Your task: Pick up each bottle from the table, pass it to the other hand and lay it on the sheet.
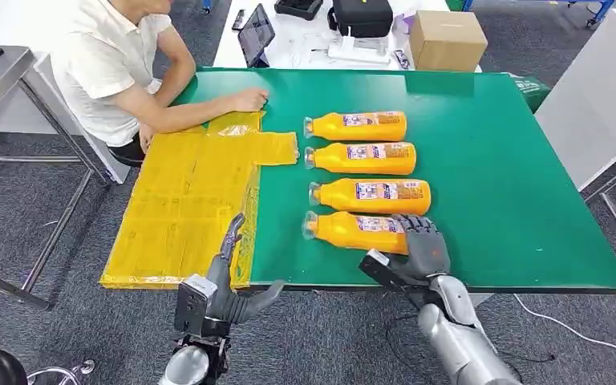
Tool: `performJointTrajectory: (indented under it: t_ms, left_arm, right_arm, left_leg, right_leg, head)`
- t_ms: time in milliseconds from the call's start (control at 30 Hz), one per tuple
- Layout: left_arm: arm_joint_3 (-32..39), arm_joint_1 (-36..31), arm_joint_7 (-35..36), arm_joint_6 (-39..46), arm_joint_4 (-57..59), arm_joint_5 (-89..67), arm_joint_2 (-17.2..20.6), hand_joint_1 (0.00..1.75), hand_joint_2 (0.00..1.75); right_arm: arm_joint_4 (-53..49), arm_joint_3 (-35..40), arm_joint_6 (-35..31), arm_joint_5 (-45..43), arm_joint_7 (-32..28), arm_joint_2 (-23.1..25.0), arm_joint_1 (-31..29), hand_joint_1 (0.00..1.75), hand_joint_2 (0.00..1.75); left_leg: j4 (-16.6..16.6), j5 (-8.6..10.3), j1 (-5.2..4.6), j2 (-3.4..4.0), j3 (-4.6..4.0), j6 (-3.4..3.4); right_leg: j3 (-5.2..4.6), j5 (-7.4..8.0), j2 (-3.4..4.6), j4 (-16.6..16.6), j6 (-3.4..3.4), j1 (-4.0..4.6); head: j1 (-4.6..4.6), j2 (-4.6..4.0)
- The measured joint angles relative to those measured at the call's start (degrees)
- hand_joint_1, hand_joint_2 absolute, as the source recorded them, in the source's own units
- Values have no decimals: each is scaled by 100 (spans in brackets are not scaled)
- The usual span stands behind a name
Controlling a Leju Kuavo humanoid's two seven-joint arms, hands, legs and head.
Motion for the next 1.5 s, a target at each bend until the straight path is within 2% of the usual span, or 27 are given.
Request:
performJointTrajectory:
  t_ms: [67,200,300,400,600,800,1067,1500]
  left_arm:
    - [2,22,19,-74,0,140,-2,0,175]
    - [2,44,54,-181,0,334,-2,0,175]
    - [28,86,412,-631,0,1252,-20,0,175]
    - [42,156,623,-925,5,2155,-39,0,175]
    - [-18,177,634,-925,-4,2746,-46,0,175]
    - [-160,70,560,-684,-11,2862,-48,0,175]
    - [-348,-116,608,-621,-24,3089,-48,0,175]
    - [-411,-213,780,-789,-13,3611,-46,0,175]
  right_arm:
    - [-205,-15,188,-431,-276,74,123,173,175]
    - [-520,-26,407,-761,-418,177,308,175,175]
    - [-834,-41,560,-1294,-711,282,492,175,175]
    - [-1195,-24,582,-1663,-773,418,700,175,175]
    - [-1616,75,523,-2566,-1169,827,811,175,175]
    - [-1631,372,466,-2694,-1380,1139,784,175,175]
    - [-1181,1198,269,-2449,-1614,1414,626,175,175]
    - [-547,1858,-61,-2336,-1536,1502,380,173,175]
  left_leg:
    - [0,0,2,2,2,-1]
    - [0,1,4,2,4,-1]
    - [0,1,3,0,-1,-1]
    - [0,2,2,1,-13,-1]
    - [0,5,4,0,-36,-3]
    - [0,5,3,-4,-45,-3]
    - [0,5,4,-4,-47,-3]
    - [0,5,3,-4,-49,-3]
  right_leg:
    - [-1,0,4,0,-1,3]
    - [1,0,6,0,-3,4]
    - [2,0,5,1,-2,4]
    - [-9,1,5,1,-2,3]
    - [-30,0,5,4,-2,4]
    - [-34,-1,3,4,-2,3]
    - [-39,-1,0,4,-2,4]
    - [-41,-2,0,3,-3,3]
  head:
    - [0,0]
    - [2,0]
    - [2,0]
    - [0,0]
    - [0,0]
    - [0,0]
    - [2,0]
    - [0,0]
